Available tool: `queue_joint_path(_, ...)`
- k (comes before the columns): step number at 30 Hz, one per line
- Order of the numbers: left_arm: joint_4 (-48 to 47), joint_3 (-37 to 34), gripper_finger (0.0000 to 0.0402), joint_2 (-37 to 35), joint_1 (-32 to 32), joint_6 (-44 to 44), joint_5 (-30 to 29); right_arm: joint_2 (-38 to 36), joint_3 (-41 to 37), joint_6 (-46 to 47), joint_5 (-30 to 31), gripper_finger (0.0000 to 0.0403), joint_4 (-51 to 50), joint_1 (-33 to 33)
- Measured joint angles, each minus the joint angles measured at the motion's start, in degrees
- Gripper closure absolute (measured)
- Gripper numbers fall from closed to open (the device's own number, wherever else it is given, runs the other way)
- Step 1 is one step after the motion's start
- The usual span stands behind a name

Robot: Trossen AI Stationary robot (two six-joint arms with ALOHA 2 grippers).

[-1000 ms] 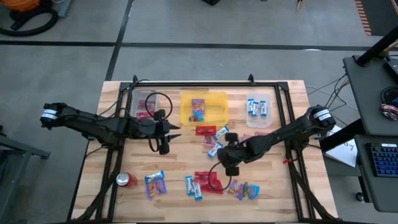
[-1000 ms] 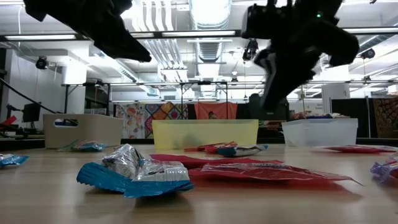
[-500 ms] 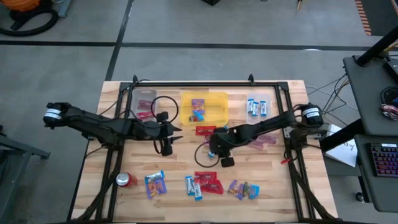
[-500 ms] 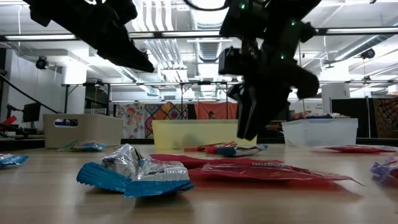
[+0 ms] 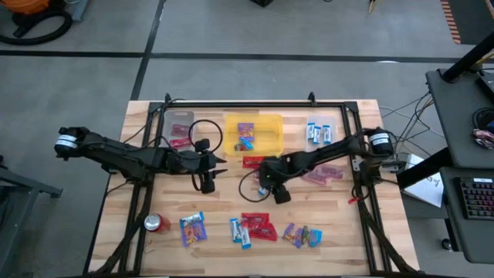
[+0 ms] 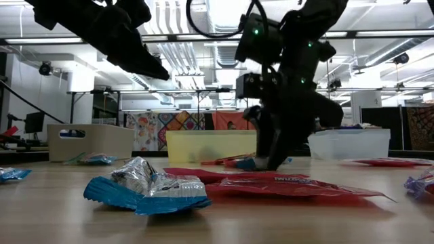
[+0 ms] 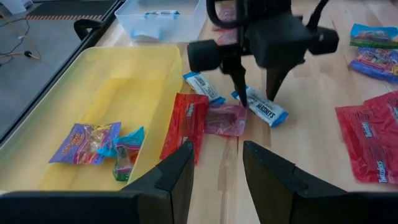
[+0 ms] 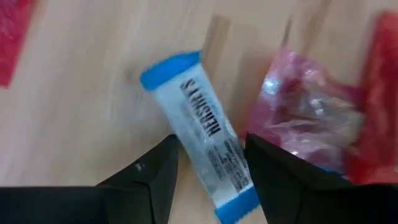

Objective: Sort candy
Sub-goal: Put the white chocolate into the transparent bin

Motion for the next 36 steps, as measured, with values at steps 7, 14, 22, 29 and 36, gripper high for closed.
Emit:
queue_joint_path(7, 1.00, 0.02, 0.0279, 0.02, 0.07, 0.32, 0.00, 4.15, 0.24, -0.29, -1.63, 0.0230, 0.20, -0.44)
queue_joint_path(14, 1.31, 0.02, 0.0279, 0.02, 0.07, 0.32, 0.00, 4.15, 0.20, -0.29, -1.13, 0.0313, 0.29, -0.35)
queue_joint_path(22, 1.36, 0.02, 0.0279, 0.02, 0.07, 0.34, 0.00, 3.94, 0.48, 0.58, -3.43, 0.0390, 0.43, -0.44)
queue_joint_path(29, 1.36, 0.02, 0.0279, 0.02, 0.07, 0.32, 0.00, -1.27, -0.05, 4.83, -5.31, 0.0391, -2.71, -0.33)
queue_joint_path(36, 2.19, 0.02, 0.0279, 0.02, 0.07, 0.45, 0.00, -12.31, 0.17, 17.87, -4.84, 0.0392, -10.78, -2.81)
